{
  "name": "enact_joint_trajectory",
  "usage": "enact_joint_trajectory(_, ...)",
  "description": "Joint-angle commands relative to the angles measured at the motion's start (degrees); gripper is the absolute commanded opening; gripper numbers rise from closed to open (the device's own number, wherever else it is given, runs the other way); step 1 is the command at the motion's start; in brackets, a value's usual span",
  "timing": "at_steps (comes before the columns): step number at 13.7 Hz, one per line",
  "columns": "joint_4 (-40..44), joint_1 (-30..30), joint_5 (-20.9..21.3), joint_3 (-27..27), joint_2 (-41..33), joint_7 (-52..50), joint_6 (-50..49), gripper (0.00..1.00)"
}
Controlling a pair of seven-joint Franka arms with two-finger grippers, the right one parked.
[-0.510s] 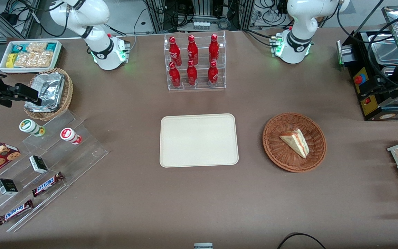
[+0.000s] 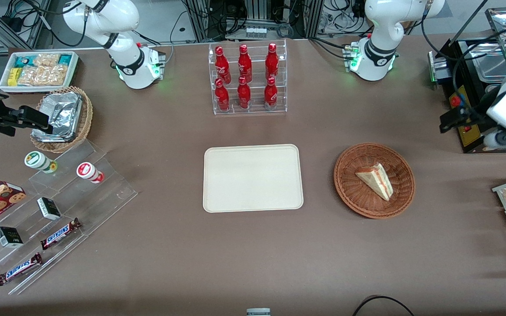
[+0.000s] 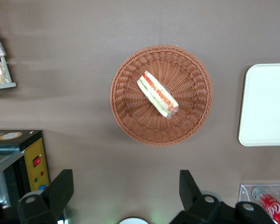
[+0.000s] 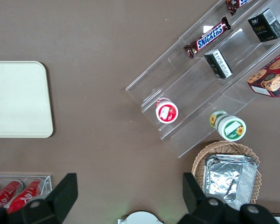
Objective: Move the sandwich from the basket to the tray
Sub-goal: 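Move the left gripper over the wrapped sandwich in the wicker basket, then lower the left gripper and close it on the wrapped sandwich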
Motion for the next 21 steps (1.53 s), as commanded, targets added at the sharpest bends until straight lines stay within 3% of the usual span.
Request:
enact_joint_trajectory(1,-8.0,-0.7,2.0,-0.6,0.7,-6.7,10.7,1.00)
enact_joint_trajectory(5,-22.3,-1.9,4.5,-3.0,0.8,-29.3,31.0,1.00)
enact_joint_trajectory(9,-33.3,-3.0,4.6,-3.7,1.6,-43.0,45.0,1.00)
enact_joint_trajectory(13,-35.9,-4.1,4.8,-3.8,8.3,-44.7,51.3,1.00)
enact_joint_trajectory(15,-36.0,-4.1,7.0,-4.0,11.8,-44.7,51.5,1.00)
enact_joint_trajectory(16,-35.9,-4.1,7.2,-4.0,12.9,-44.8,51.9,0.83)
enact_joint_trajectory(17,-35.7,-4.0,7.2,-4.0,13.1,-45.2,52.4,0.35)
enact_joint_trajectory(18,-35.6,-3.9,7.2,-4.0,13.2,-45.1,52.5,0.00)
enact_joint_trajectory(21,-34.4,-3.8,7.2,-4.0,12.3,-45.0,51.4,0.00)
